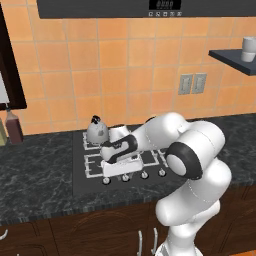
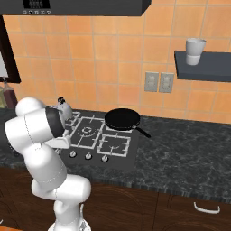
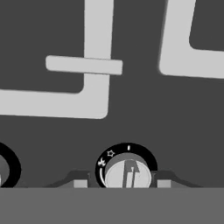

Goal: Pick the kettle from the counter and place it on a stove burner. Then turn the burner on.

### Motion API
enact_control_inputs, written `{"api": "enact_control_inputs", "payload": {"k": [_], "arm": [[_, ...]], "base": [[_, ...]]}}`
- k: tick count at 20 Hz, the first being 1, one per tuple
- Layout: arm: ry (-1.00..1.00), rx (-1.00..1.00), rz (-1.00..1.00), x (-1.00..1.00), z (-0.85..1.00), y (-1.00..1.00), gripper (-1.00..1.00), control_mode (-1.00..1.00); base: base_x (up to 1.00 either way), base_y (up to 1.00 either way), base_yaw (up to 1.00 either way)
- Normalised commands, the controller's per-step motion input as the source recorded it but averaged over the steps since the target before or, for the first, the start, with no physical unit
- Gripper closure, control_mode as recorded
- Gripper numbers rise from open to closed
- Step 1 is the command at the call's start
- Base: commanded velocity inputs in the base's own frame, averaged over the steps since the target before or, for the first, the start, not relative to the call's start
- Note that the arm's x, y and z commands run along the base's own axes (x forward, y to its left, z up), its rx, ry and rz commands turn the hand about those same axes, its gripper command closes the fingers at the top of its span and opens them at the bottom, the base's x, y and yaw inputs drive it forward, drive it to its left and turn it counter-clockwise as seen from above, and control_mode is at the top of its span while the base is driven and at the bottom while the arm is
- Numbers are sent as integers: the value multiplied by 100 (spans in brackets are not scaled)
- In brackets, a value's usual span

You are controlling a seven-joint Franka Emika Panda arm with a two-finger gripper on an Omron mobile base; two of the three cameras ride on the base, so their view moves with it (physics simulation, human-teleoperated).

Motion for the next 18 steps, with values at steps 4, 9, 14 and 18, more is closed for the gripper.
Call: {"api": "enact_control_inputs", "payload": {"k": [4, 9, 14, 18], "arm": [[0, 0, 0, 0, 0, 0, 100, -100], [0, 0, 0, 0, 0, 0, 100, -100], [0, 0, 19, 0, 0, 0, 100, -100], [0, 0, 34, -9, 0, 0, 100, -100]], "base": [[0, 0, 0], [0, 0, 0], [0, 0, 0], [0, 0, 0]]}}
